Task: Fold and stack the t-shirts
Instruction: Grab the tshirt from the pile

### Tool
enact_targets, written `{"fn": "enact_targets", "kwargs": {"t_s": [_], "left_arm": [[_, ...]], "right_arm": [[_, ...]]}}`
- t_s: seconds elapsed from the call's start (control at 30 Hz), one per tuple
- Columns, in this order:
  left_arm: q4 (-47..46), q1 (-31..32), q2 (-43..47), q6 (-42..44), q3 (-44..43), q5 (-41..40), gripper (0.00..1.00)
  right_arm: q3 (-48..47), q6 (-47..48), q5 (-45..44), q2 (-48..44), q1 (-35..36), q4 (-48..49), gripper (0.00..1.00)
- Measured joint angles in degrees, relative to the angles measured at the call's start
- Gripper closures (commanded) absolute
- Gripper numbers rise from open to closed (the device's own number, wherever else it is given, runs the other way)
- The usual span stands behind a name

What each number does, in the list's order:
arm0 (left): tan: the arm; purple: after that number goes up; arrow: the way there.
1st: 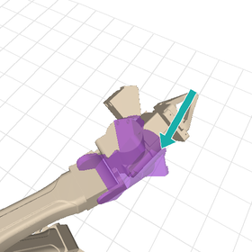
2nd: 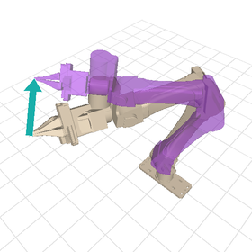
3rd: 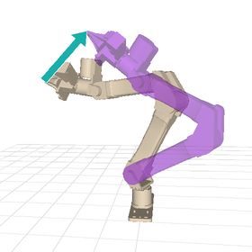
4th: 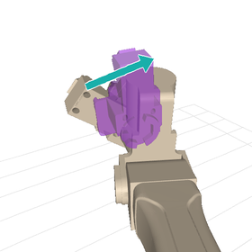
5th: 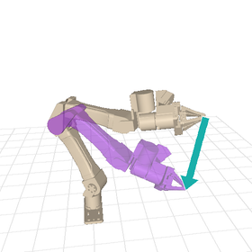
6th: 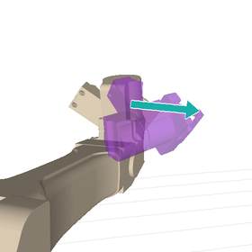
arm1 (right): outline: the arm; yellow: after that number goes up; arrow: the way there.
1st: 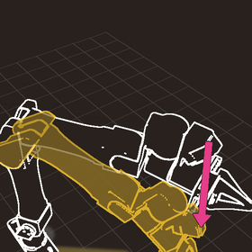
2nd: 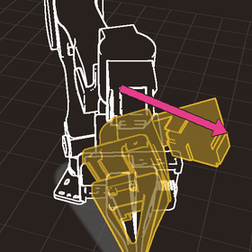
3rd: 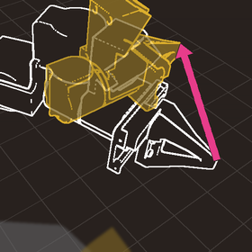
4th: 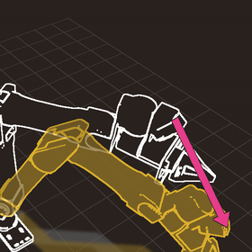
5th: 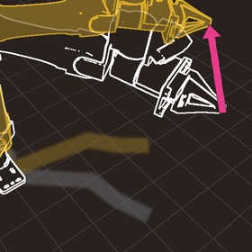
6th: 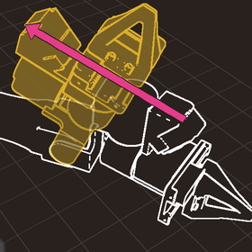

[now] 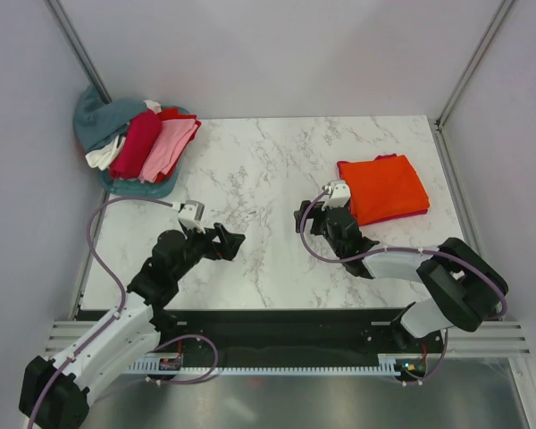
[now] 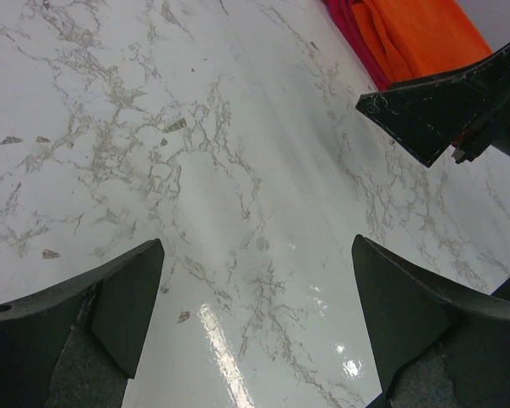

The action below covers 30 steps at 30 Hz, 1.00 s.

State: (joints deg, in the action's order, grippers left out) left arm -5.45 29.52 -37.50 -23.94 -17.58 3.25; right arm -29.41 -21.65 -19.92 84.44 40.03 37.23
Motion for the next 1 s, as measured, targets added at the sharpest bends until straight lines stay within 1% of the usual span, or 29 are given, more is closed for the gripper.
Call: {"fn": "enact_targets", "kwargs": {"t_s": [0.17, 0.43, 0.57, 0.7, 0.77, 0.87, 0.93, 1.0], "left_arm": [[0.0, 0.0, -0.8, 0.0, 0.0, 0.0, 0.00], [0.2, 0.0, -4.6, 0.0, -0.3, -0.1, 0.00], [2.9, 0.0, -6.6, -0.5, -2.6, -4.1, 0.00], [7.3, -0.2, -10.7, -3.7, -7.7, -10.7, 0.00], [9.4, -0.4, -12.9, -6.6, -11.0, -13.8, 0.00], [13.2, -1.6, -16.9, -10.4, -17.5, -17.3, 0.00], [15.7, -3.4, -19.6, -12.1, -22.9, -19.3, 0.00], [18.8, -6.9, -23.1, -13.6, -29.8, -20.6, 0.00]], "right_arm": [[-0.1, 0.0, -0.3, 0.0, 0.0, -0.5, 0.02], [-0.1, -0.2, -0.7, 0.0, 0.0, -1.0, 0.02], [-0.1, -0.2, -0.9, 0.0, 0.0, -1.1, 0.02], [-0.1, -0.6, -1.0, 0.0, 0.0, -1.1, 0.02], [-0.1, -0.7, -0.9, 0.0, 0.0, -1.1, 0.02], [-0.1, -1.0, -0.9, 0.0, 0.0, -1.1, 0.02], [-0.1, -1.1, -1.0, 0.0, 0.0, -1.1, 0.02], [-0.1, -1.2, -0.9, 0.0, 0.0, -1.1, 0.02]]}}
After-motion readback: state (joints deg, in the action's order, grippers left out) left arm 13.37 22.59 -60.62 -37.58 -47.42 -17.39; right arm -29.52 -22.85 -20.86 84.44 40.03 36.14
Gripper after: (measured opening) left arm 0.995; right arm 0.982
